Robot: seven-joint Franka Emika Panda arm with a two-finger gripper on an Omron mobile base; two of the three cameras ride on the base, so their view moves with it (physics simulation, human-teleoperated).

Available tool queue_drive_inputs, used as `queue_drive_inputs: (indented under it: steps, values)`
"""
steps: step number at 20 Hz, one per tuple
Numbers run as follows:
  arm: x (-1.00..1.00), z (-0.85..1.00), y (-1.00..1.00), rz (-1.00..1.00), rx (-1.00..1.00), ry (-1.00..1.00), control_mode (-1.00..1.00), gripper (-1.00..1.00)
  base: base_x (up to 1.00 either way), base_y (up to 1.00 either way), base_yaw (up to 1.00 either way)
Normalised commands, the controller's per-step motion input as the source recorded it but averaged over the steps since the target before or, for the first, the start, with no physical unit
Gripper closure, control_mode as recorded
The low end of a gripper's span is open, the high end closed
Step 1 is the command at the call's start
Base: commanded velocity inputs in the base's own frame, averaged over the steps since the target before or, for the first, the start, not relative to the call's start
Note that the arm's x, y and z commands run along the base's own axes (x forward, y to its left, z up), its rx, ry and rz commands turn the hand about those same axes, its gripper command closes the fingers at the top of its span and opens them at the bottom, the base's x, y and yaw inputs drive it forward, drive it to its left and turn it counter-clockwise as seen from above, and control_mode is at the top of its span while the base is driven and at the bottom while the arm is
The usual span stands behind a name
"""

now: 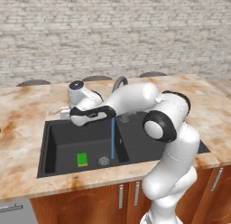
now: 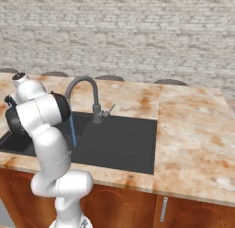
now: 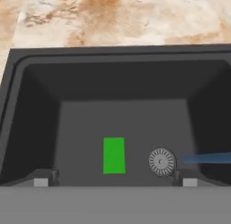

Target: Soak the sponge with water for a few seconds and then drop it inside the sink.

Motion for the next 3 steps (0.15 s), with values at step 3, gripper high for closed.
queue_drive_inputs:
  steps: [3]
  values:
    - [-0.35, 0.5, 0.0, 0.01, 0.0, -0.05, -1.0, -1.0, 0.0, 0.0, 0.0]
